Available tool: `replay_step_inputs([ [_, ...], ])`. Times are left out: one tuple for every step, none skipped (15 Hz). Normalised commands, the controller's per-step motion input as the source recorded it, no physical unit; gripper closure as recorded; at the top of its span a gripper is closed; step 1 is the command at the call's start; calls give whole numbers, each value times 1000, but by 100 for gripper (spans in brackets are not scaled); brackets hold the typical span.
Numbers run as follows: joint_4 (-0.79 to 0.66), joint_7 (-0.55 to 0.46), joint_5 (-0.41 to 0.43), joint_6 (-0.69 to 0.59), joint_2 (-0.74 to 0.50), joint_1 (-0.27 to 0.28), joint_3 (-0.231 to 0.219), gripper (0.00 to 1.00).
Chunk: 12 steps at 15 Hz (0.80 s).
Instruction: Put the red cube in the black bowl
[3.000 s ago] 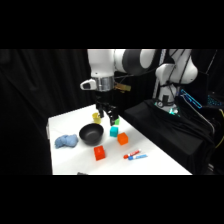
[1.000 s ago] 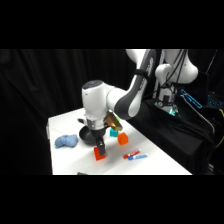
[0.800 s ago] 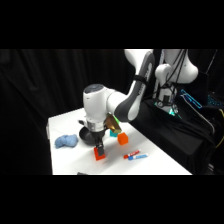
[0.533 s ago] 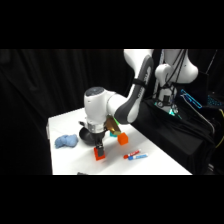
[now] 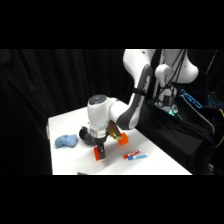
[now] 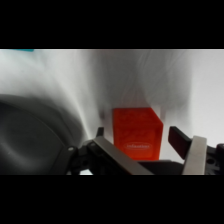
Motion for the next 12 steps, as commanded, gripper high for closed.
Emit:
replay_step_inputs([
  [-37,117,-34,292,55,132,-121,0],
  [-39,112,-35,288,46,141,-131,0],
  [-47,99,-31,307,37,140,-132,0],
  [-51,114,-45,304,31,162,-163,2],
  [-57,116,-37,279,17,164,-170,25],
  [-68,125,-45,251,-1,175,-188,27],
  [-73,111,-41,219,-16,162,-176,30],
  [-76,116,-52,196,-23,164,-181,40],
  [-82,113,-53,170,-39,155,-173,50],
  [-87,115,-53,132,-55,148,-165,57],
  [-92,130,-48,23,-87,146,-161,66],
  [-100,104,-31,-60,-125,112,-121,70],
])
